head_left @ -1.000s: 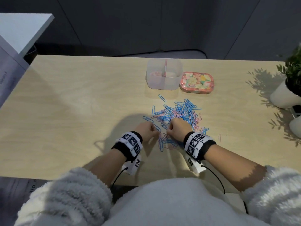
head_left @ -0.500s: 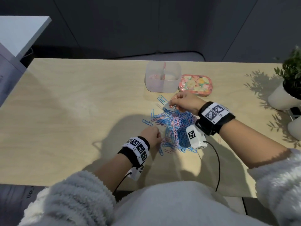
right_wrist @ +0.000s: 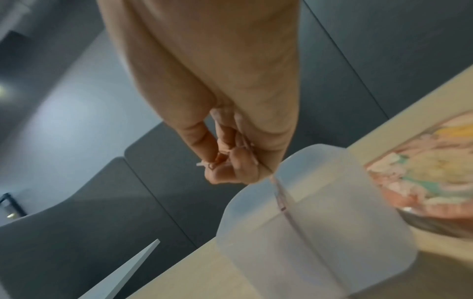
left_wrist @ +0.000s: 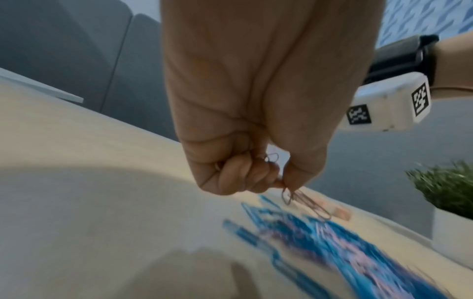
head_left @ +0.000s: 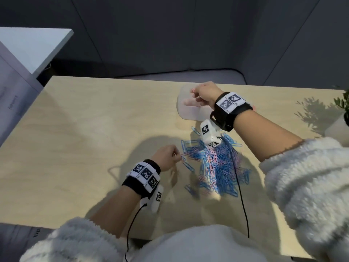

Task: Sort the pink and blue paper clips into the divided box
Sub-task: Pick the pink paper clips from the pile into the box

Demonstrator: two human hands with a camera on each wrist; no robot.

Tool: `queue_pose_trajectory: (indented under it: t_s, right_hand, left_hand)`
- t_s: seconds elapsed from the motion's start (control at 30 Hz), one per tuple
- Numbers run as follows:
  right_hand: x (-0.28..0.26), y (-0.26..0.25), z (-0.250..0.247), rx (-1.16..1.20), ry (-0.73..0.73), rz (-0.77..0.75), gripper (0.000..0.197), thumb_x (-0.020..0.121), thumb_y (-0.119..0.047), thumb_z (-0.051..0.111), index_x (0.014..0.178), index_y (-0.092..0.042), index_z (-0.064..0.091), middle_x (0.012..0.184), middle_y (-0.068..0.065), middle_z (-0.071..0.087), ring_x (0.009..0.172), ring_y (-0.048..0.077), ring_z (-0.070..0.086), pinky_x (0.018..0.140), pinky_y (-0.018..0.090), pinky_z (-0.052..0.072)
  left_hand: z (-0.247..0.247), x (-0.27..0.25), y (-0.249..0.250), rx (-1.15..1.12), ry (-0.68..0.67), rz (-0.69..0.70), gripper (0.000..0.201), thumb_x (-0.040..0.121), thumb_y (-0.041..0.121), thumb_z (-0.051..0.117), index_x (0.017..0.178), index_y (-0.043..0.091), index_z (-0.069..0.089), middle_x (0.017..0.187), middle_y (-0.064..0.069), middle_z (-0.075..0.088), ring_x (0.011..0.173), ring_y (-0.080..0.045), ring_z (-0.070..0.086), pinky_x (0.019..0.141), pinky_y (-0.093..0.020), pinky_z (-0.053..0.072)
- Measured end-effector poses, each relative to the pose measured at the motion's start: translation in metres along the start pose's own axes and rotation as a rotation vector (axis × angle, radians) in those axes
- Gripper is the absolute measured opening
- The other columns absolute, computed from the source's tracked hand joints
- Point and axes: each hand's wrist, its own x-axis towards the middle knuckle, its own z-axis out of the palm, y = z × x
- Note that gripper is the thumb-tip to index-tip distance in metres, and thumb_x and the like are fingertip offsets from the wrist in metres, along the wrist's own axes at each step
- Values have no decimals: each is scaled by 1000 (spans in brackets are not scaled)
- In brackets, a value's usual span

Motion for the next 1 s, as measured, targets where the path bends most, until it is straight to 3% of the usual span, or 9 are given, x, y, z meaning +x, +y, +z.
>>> queue_pose_trajectory:
  t_s: [0.1,0.23,0.33,0.4,0.5,0.67,0.8,0.9,1.0]
  right_hand:
    - [19,-2,8,68,64,-38,25,90,-7,46,70,-20,51,68,-1,54,43,5,54,49,22,46]
    - [28,-1,18,107,9,-14,28,94,-10,42,69,-25,40,80,-1,48,70,11,52,71,27,54]
    - [28,5,12,116,-12,-21,27,93,-12,42,70,-25,38,87,2,47,73,11,51,65,21,53]
    - [25,8,5,117,2,-67,30,91,-9,43,65,-22,40,76,3,45,64,12,46,54,17,45]
    - [11,16,-7,207,91,-124,29,89,-6,48,62,-17,50,69,3,47,62,12,45,57,17,39]
    - [-30,44,-25,306,86,-152,28,93,0,41,71,-10,54,68,6,55,48,7,55,50,15,47]
    - [-49,83,-30,30,61,-138,24,93,5,39,84,1,60,73,8,61,49,5,57,51,21,51]
    - [-54,112,-21,-251,-43,-161,27,87,6,44,78,-6,67,95,17,70,75,20,63,70,31,53]
    - [-59,126,1,-521,-124,-199,24,78,2,51,86,-6,73,93,14,73,83,25,64,79,29,49]
  left_hand:
    - [-26,14,11,-37,49,19,10,88,18,51,86,9,55,84,-9,58,78,-22,50,71,-33,39]
    - [-61,34,36,-58,95,54,12,87,13,51,76,11,55,82,-6,53,76,-20,46,63,-26,35]
    - [-85,54,55,-65,134,50,23,85,10,48,63,18,42,75,-4,50,74,-19,43,57,-25,33]
    - [-98,69,68,-83,191,63,29,85,13,49,59,20,38,74,-4,50,74,-20,45,57,-27,33]
    - [-108,95,85,-108,284,38,33,84,13,50,54,19,40,65,-1,49,74,-21,46,57,-26,32]
    - [-101,137,105,-8,332,-57,34,82,12,51,51,11,37,86,-30,61,86,-40,59,66,-34,41]
    - [-85,156,110,79,321,-88,20,84,8,48,89,-3,64,105,-23,66,95,-38,61,75,-35,47]
    - [-78,160,106,129,308,-72,30,90,2,41,113,-2,60,120,-23,60,109,-39,57,91,-39,46]
    - [-79,152,98,122,365,18,37,90,0,37,123,5,55,127,-20,58,116,-37,54,98,-37,42]
